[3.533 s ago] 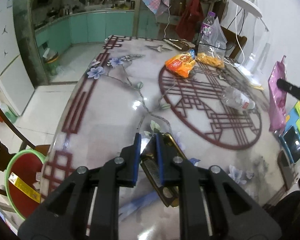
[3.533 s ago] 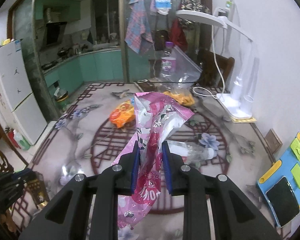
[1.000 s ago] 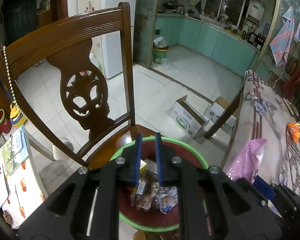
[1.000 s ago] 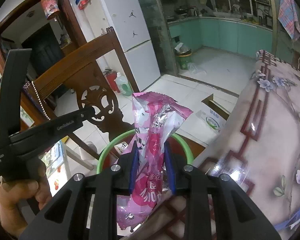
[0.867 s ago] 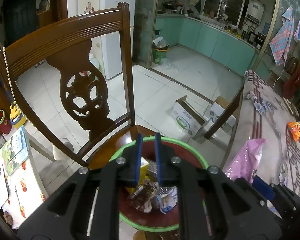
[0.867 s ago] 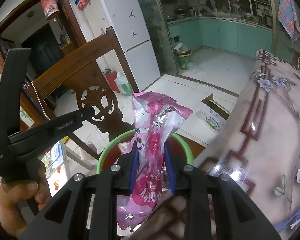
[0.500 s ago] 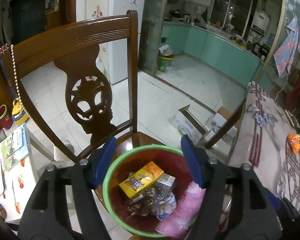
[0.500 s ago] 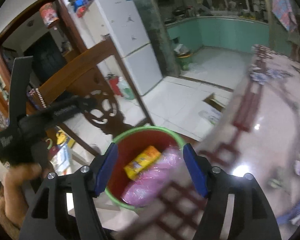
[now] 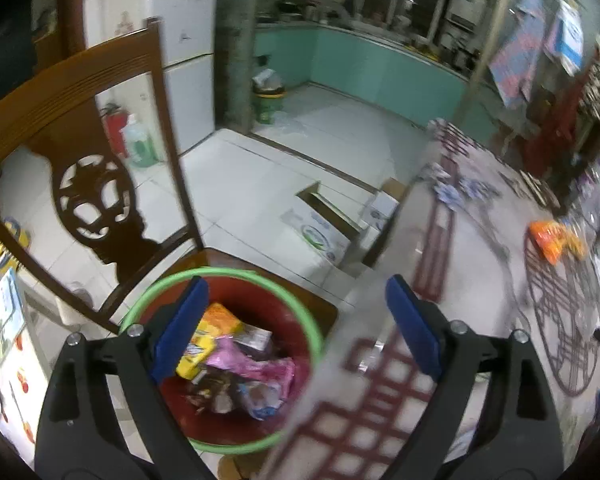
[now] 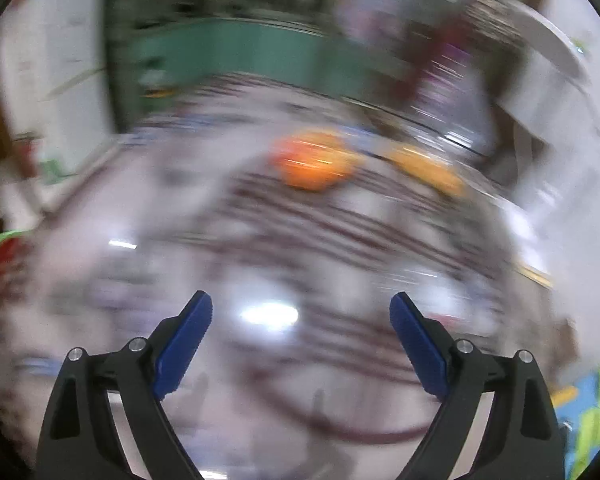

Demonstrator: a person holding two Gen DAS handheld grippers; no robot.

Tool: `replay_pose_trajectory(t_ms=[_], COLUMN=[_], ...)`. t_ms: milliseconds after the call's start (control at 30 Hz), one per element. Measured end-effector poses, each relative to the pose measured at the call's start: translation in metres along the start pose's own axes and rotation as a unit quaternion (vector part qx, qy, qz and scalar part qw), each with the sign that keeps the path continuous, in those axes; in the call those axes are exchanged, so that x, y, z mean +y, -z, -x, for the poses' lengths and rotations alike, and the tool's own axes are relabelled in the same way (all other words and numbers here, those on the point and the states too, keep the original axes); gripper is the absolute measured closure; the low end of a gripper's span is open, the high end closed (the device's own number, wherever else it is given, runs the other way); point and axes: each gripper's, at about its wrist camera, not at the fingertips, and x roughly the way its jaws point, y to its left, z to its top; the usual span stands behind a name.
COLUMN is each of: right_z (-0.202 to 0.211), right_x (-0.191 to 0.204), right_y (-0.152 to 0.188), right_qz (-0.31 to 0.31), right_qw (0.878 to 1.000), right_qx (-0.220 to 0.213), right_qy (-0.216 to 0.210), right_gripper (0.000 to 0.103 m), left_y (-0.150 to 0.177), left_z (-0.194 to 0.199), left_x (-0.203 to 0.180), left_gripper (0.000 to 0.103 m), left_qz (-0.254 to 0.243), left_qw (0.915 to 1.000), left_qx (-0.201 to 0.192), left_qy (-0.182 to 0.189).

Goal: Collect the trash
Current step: 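Grasp the clear red-labelled water bottle with the right gripper while the left grasps the orange chip bag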

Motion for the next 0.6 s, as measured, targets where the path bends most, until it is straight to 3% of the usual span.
replay_pose_trajectory(t_ms=[67,167,267,400,500,567,600], right_z=[-0.022,-0.059,-0.083,-0.101,-0.117,-0.119,-0.119], right_x=[-0.043,-0.075,-0.085,-0.087,-0.092,-0.090,-0.090], right_y=[0.009,0.019,0.021,0.006,-0.001,0.002,0.004], right_qz=[-0.011,0.006,0.031,0.072,0.070,0.085,0.091], right_qw=[0.997,0.992,0.992,0.994,0.993,0.992,0.992], right_qx=[0.024,0.090,0.099,0.076,0.096,0.090,0.088], right_qy=[0.070,0.093,0.068,0.034,-0.027,-0.024,-0.021], right_gripper=[0.014,0.012,0.012,0.012,0.011,0.014,0.021], left_y=[0.002,0.008,0.014,0.024,0.028,0.029,0.029], left_z=[-0.002,-0.009,-0.018,-0.027,-0.029,-0.029,-0.030], left_x=[-0.019,-0.055,-0.075,-0.110,-0.132,-0.147,-0.155], left_gripper=[0.012,0.012,0.012,0.012,0.012,0.012,0.012], left_qz=[-0.020,-0.055,-0.066,-0.102,-0.128,-0.134,-0.134], left_qw=[0.9998,0.9982,0.9967,0.9920,0.9881,0.9869,0.9867], left_qx=[0.004,0.018,0.036,0.053,0.051,0.037,0.031], left_qy=[0.006,0.016,0.029,0.051,0.069,0.081,0.086])
